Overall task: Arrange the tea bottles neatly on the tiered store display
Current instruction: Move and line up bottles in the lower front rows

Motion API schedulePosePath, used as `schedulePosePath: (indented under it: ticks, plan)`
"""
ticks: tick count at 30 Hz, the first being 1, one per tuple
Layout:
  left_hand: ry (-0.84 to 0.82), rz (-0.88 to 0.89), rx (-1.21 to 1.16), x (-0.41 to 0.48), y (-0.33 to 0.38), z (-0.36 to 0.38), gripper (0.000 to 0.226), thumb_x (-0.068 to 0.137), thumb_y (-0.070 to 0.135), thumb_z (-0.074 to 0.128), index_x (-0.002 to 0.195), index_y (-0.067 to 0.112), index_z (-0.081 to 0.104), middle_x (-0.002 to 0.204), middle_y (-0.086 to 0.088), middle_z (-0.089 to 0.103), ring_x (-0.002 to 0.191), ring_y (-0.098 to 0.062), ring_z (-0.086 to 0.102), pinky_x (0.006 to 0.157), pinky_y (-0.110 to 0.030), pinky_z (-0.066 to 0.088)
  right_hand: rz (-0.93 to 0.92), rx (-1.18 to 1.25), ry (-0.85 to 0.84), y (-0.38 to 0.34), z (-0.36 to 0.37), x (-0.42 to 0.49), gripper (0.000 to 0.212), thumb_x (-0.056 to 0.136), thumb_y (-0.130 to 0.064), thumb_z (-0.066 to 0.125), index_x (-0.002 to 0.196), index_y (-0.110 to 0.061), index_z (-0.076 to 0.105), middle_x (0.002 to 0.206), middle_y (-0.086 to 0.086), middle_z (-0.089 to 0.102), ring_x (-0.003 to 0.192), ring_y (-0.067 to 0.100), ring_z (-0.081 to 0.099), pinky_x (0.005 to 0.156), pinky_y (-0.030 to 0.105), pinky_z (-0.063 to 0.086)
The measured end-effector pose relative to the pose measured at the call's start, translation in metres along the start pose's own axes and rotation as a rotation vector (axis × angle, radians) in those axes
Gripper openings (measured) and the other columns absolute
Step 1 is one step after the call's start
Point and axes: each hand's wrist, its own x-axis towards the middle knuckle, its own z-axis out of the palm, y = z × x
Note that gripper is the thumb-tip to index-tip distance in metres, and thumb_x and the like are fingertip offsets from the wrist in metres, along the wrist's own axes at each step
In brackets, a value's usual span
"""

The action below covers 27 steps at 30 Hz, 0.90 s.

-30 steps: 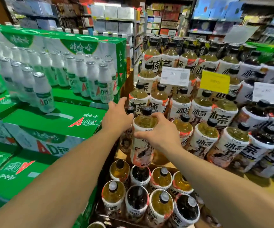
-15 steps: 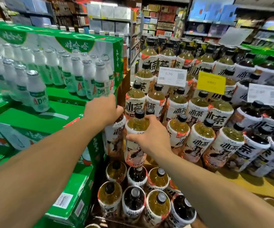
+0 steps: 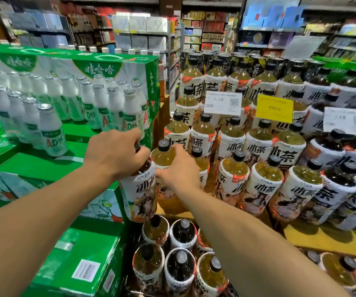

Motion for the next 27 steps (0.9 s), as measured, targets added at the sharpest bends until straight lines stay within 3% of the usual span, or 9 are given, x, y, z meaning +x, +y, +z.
schedulePosePath:
  ticks: [4, 11, 18, 20, 23, 25, 27]
  plan:
    - [0.007, 0.028, -0.008, -0.003, 0.004, 0.001, 0.032, 0.075, 0.049, 0.04, 0.071, 0.018, 0.05, 0.048, -0.001, 0.043, 0.043, -0.018, 0.038, 0.045, -0.025, 0.022, 0.022, 0.001, -0.043, 0.0, 0.012, 0.011, 0.073, 0.077, -0.035, 0.08, 0.137, -0.021, 0.042, 0.121, 0.006, 0.062, 0.109, 0.03, 0.061, 0.091, 0.047, 0.055]
    - [0.062, 0.048, -0.062, -0.002, 0.007, 0.004, 0.029, 0.075, 0.046, 0.045, 0.07, 0.018, 0.053, 0.046, -0.002, 0.043, 0.045, -0.028, 0.046, 0.046, -0.026, 0.025, 0.07, -0.034, -0.105, -0.002, 0.02, 0.023, 0.068, 0.094, -0.02, 0.062, 0.153, -0.013, 0.029, 0.147, 0.017, 0.041, 0.128, 0.039, 0.051, 0.1, 0.047, 0.05]
    - [0.053, 0.062, -0.116, 0.003, 0.029, -0.001, 0.028, 0.075, 0.048, 0.043, 0.069, 0.021, 0.048, 0.047, 0.0, 0.041, 0.046, -0.025, 0.042, 0.046, -0.026, 0.024, 0.027, -0.208, -0.183, 0.006, -0.001, 0.021, 0.066, 0.094, -0.005, 0.061, 0.152, -0.008, 0.03, 0.161, 0.009, 0.025, 0.14, 0.031, 0.042, 0.106, 0.04, 0.042]
    - [0.053, 0.072, -0.137, 0.003, 0.039, -0.003, 0.029, 0.075, 0.048, 0.042, 0.069, 0.02, 0.049, 0.047, 0.0, 0.043, 0.047, -0.026, 0.044, 0.045, -0.027, 0.027, -0.014, -0.229, -0.187, 0.009, -0.017, 0.015, 0.063, 0.093, 0.001, 0.059, 0.15, -0.012, 0.036, 0.156, 0.007, 0.035, 0.136, 0.029, 0.046, 0.105, 0.04, 0.044]
    - [0.056, 0.091, -0.168, 0.001, 0.055, -0.007, 0.033, 0.075, 0.054, 0.034, 0.07, 0.023, 0.044, 0.048, 0.0, 0.044, 0.048, -0.028, 0.047, 0.047, -0.029, 0.036, -0.122, -0.207, -0.178, 0.012, -0.05, -0.004, 0.06, 0.09, 0.002, 0.059, 0.143, -0.024, 0.05, 0.137, 0.004, 0.058, 0.116, 0.027, 0.061, 0.091, 0.04, 0.053]
    - [0.053, 0.094, -0.173, 0.0, 0.066, -0.011, 0.034, 0.077, 0.055, 0.034, 0.072, 0.023, 0.045, 0.051, -0.001, 0.045, 0.051, -0.028, 0.048, 0.048, -0.03, 0.035, -0.171, -0.123, -0.194, 0.015, -0.075, -0.022, 0.059, 0.089, 0.001, 0.061, 0.139, -0.03, 0.054, 0.133, 0.0, 0.063, 0.101, 0.022, 0.066, 0.082, 0.037, 0.056]
    - [0.044, 0.117, -0.161, -0.001, 0.08, -0.014, 0.034, 0.079, 0.054, 0.038, 0.073, 0.022, 0.046, 0.053, 0.0, 0.046, 0.052, -0.028, 0.049, 0.048, -0.03, 0.032, -0.23, -0.006, -0.313, 0.023, -0.101, -0.04, 0.065, 0.088, -0.002, 0.062, 0.145, -0.029, 0.048, 0.137, -0.001, 0.059, 0.091, 0.014, 0.063, 0.077, 0.033, 0.056]
